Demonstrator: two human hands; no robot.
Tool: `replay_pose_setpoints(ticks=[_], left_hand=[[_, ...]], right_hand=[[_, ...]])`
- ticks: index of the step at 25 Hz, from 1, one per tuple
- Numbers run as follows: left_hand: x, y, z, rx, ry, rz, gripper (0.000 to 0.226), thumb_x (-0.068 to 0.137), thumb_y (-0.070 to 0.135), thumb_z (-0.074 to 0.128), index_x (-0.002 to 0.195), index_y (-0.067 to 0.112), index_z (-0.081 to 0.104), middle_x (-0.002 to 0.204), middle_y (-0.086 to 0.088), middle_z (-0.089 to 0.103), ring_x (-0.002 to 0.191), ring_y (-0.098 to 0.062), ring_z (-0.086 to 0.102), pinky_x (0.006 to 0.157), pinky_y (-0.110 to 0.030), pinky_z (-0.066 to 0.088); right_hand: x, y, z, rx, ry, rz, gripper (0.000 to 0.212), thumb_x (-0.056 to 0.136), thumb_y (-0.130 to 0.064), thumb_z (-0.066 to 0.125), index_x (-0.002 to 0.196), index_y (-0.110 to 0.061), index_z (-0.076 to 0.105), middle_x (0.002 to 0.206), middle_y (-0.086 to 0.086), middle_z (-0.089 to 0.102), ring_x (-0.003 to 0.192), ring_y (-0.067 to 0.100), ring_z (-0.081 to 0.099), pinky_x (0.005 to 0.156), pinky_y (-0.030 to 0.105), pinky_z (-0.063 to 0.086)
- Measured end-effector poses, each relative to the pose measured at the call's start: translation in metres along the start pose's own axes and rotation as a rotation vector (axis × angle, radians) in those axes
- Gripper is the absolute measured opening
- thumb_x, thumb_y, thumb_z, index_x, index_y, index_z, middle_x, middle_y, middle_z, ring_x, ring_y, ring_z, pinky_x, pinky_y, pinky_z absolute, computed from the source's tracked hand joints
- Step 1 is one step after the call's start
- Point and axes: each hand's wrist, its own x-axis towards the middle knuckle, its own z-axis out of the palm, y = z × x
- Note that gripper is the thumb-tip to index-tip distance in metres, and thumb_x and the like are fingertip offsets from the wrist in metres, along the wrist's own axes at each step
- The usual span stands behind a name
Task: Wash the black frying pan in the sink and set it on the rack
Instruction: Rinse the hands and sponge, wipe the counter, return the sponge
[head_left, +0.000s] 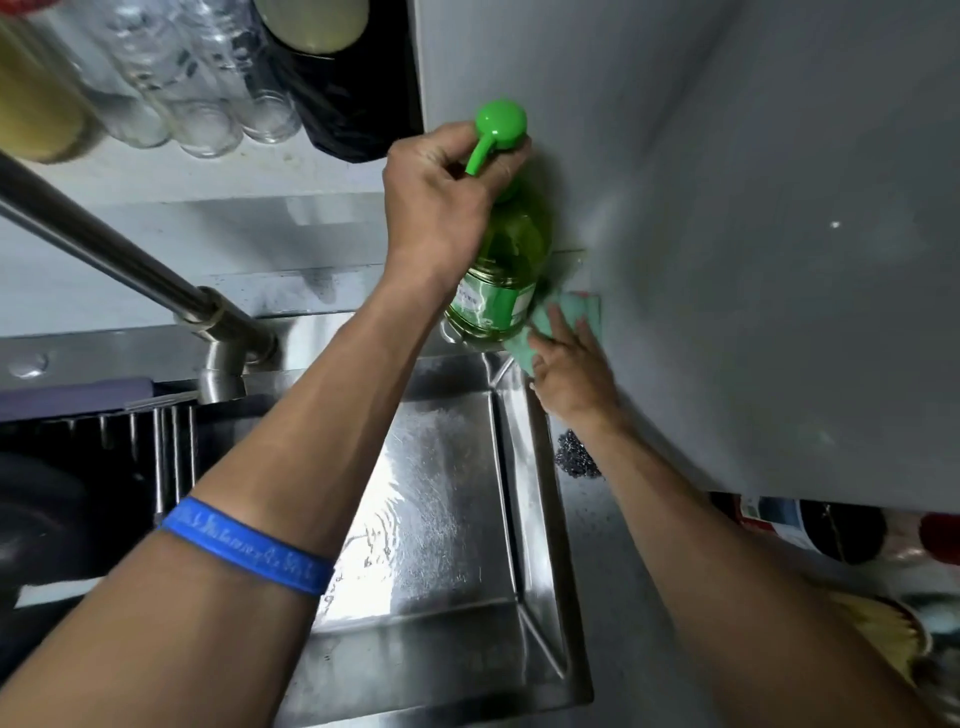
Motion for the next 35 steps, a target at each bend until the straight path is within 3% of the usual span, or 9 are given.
replay_pose_setpoints(ticks=[6, 14, 16, 18, 20, 22, 24, 31, 35], left_hand=[[0.002, 0.004, 0.038, -0.079, 0.025, -0.059, 0.007, 0.078, 0.016, 0.078, 0.077, 0.010, 0.076, 0.068, 0.012, 0.063, 0.068, -0.006, 0.058, 0.069, -0.028, 0.053], [-0.005, 0.010, 0.045, 0.178, -0.265, -0.020, 0.054, 0.075, 0.035, 0.079, 0.123, 0.015, 0.064, 0.121, 0.000, 0.064, 0.107, -0.007, 0.060, 0.095, -0.022, 0.050], [-0.026, 0.003, 0.020, 0.199, -0.144, -0.124, 0.051, 0.082, 0.032, 0.073, 0.129, 0.025, 0.053, 0.130, 0.003, 0.054, 0.115, -0.008, 0.053, 0.099, -0.026, 0.047], [-0.084, -0.025, 0.003, 0.256, 0.041, -0.234, 0.021, 0.089, 0.022, 0.064, 0.109, 0.023, 0.059, 0.104, 0.008, 0.061, 0.090, -0.003, 0.058, 0.082, -0.030, 0.053], [-0.172, -0.056, -0.006, 0.481, -0.207, -0.131, 0.012, 0.087, 0.015, 0.058, 0.097, 0.019, 0.062, 0.090, 0.011, 0.061, 0.080, -0.010, 0.062, 0.075, -0.032, 0.051], [-0.242, -0.092, 0.003, 0.639, -0.737, 0.180, 0.035, 0.088, 0.022, 0.056, 0.122, 0.020, 0.061, 0.122, 0.004, 0.061, 0.105, -0.022, 0.058, 0.090, -0.033, 0.048], [-0.271, -0.113, 0.023, 0.833, -1.000, 0.395, 0.049, 0.096, 0.038, 0.045, 0.143, 0.026, 0.041, 0.149, 0.004, 0.040, 0.124, -0.023, 0.043, 0.097, -0.038, 0.039], [-0.262, -0.125, 0.017, 1.020, -0.778, 0.268, 0.043, 0.094, 0.034, 0.049, 0.135, 0.024, 0.043, 0.126, -0.008, 0.044, 0.106, -0.024, 0.042, 0.086, -0.040, 0.050], [-0.228, -0.134, -0.001, 0.787, -0.596, 0.021, 0.016, 0.093, 0.026, 0.057, 0.108, 0.026, 0.061, 0.118, -0.006, 0.050, 0.104, -0.026, 0.051, 0.087, -0.041, 0.052]], right_hand=[[-0.067, -0.005, -0.012, 0.033, -0.033, -0.042, 0.047, 0.101, -0.016, 0.051, 0.144, -0.035, 0.049, 0.164, -0.012, 0.021, 0.150, 0.027, 0.024, 0.119, 0.041, 0.024], [-0.086, 0.005, -0.012, 0.100, -0.082, -0.004, 0.050, 0.103, -0.024, 0.048, 0.151, -0.031, 0.038, 0.166, -0.007, 0.014, 0.152, 0.024, 0.016, 0.122, 0.035, 0.011], [-0.088, 0.002, -0.008, 0.069, 0.007, 0.022, 0.048, 0.098, -0.023, 0.058, 0.145, -0.027, 0.050, 0.162, -0.005, 0.029, 0.147, 0.022, 0.030, 0.120, 0.032, 0.016], [-0.081, 0.002, -0.012, 0.079, 0.023, 0.027, 0.043, 0.092, -0.023, 0.067, 0.135, -0.023, 0.061, 0.156, -0.004, 0.041, 0.140, 0.022, 0.041, 0.120, 0.035, 0.022], [-0.074, 0.009, -0.018, 0.065, -0.026, 0.001, 0.042, 0.088, -0.026, 0.071, 0.130, -0.022, 0.065, 0.153, -0.004, 0.045, 0.138, 0.025, 0.044, 0.119, 0.039, 0.029], [-0.070, 0.015, -0.023, 0.083, -0.096, -0.034, 0.044, 0.092, -0.024, 0.066, 0.135, -0.023, 0.060, 0.158, -0.004, 0.038, 0.144, 0.026, 0.037, 0.121, 0.041, 0.026], [-0.070, 0.019, -0.026, 0.147, -0.155, -0.032, 0.045, 0.097, -0.021, 0.059, 0.142, -0.023, 0.053, 0.162, -0.007, 0.028, 0.149, 0.026, 0.026, 0.124, 0.040, 0.018], [-0.077, 0.024, -0.013, 0.243, -0.060, -0.028, 0.040, 0.101, -0.016, 0.053, 0.141, -0.014, 0.055, 0.161, -0.002, 0.032, 0.148, 0.022, 0.031, 0.124, 0.033, 0.018], [-0.092, 0.029, 0.008, 0.366, 0.016, 0.015, 0.037, 0.098, -0.004, 0.053, 0.134, -0.008, 0.060, 0.156, 0.002, 0.040, 0.146, 0.025, 0.035, 0.122, 0.039, 0.025]])
